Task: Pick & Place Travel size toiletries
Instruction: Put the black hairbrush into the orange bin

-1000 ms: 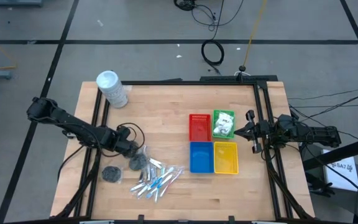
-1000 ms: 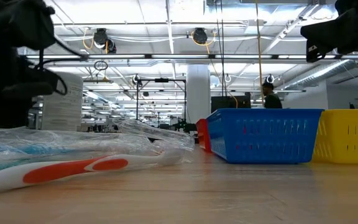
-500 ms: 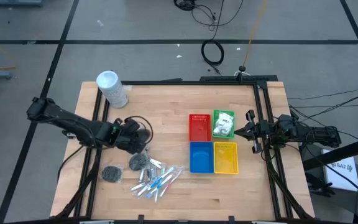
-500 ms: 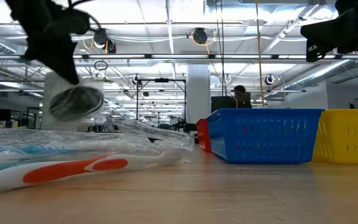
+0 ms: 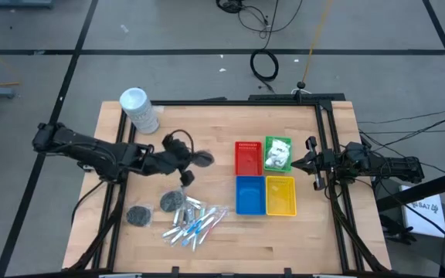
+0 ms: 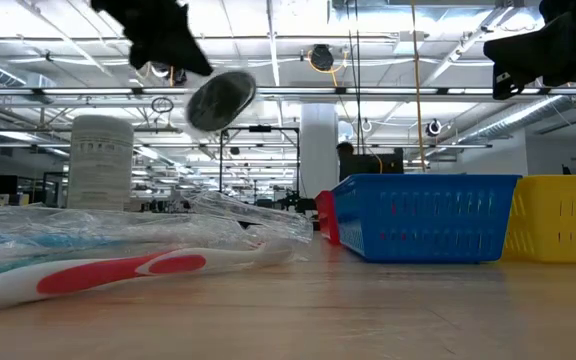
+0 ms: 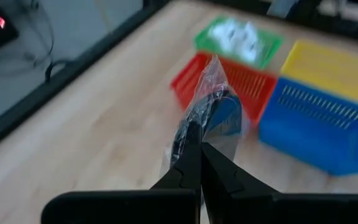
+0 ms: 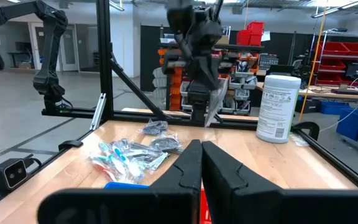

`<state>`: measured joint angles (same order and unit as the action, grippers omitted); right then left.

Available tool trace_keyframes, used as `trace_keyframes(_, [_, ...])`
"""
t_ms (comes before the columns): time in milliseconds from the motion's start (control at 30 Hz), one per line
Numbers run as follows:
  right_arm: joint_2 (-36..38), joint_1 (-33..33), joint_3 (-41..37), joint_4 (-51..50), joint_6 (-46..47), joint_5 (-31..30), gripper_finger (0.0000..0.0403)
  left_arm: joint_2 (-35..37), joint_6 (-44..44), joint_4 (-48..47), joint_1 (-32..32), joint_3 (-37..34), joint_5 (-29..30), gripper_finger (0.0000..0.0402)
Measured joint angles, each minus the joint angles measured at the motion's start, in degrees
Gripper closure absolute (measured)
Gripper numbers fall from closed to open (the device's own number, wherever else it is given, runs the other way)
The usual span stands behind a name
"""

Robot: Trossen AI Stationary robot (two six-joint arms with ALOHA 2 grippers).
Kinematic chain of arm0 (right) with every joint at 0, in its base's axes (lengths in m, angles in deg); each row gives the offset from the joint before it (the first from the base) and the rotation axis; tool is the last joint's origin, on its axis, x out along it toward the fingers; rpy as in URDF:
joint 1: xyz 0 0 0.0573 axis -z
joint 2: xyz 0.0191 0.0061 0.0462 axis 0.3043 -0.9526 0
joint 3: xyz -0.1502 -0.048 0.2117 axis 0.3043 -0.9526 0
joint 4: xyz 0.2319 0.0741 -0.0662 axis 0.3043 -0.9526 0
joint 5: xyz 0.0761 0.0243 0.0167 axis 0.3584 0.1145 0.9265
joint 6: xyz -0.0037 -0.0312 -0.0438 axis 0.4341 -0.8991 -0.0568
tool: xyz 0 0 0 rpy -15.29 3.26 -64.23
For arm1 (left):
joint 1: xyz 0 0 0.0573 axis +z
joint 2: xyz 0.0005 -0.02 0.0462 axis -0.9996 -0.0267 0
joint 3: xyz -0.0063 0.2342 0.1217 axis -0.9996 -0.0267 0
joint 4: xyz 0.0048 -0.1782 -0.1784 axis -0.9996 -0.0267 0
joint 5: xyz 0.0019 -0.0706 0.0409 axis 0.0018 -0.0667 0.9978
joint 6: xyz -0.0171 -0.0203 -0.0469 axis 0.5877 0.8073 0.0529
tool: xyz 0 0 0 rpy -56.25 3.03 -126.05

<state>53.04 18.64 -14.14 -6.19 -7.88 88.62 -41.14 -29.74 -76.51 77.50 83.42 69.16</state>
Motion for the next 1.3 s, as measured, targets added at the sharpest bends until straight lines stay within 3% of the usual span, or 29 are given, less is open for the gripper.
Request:
trace_keyframes(200, [0.0,0.0,0.0,0.0,0.0,0.0,0.0403,-0.5,-8.4,13.7,3.5,0.1,-0.9,0.0401])
trace_keyframes(333, [0.0,0.0,0.0,0.0,0.0,0.0,0.0403,-3.3,-12.3,21.6,5.7,0.1,-5.9,0.0401])
trace_keyframes(700, [0.0,0.0,0.0,0.4,0.0,0.0,0.0403,-16.2,-10.0,40.5,11.4,0.1,-18.5,0.0401])
trace_keyframes(967, [0.0,0.0,0.0,0.4,0.1,0.0,0.0403,-20.7,-4.5,45.2,13.6,0.1,-18.7,0.0401])
trace_keyframes(1300, [0.0,0.0,0.0,0.4,0.0,0.0,0.0403,-27.6,-3.9,52.8,13.6,0.1,-19.8,0.0401])
